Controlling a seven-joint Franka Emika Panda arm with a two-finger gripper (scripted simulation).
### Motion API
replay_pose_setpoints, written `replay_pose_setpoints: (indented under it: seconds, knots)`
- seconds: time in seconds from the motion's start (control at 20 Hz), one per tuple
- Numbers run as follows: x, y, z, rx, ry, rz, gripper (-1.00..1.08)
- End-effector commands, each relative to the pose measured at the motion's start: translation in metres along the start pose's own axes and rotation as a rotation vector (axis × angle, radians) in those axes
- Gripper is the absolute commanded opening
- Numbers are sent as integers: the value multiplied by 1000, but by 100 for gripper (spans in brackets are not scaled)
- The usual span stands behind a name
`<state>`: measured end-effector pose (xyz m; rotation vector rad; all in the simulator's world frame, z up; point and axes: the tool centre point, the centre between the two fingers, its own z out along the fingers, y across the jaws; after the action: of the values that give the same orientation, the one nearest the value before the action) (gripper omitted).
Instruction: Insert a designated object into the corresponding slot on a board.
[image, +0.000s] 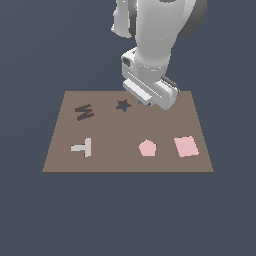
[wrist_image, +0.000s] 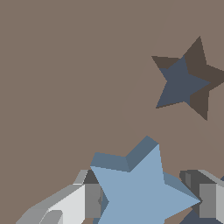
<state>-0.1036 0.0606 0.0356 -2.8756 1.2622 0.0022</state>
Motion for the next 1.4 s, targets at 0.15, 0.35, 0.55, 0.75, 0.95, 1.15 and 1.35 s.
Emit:
replay_pose_setpoints:
  seconds: [0.15,0.35,0.55,0.75,0.95,1.15,1.35]
  knots:
    - [7,12,-1,0,0,-205,-100]
    - [13,20,-2,0,-1,-352,-100]
    - [20,27,-2,0,-1,-498,-100]
    - [29,33,-3,0,-2,-644,-100]
    - [38,37,-3,0,-2,-790,-100]
    - [47,40,-4,-1,-3,-930,-100]
    - [56,41,-4,-1,-3,-1049,-100]
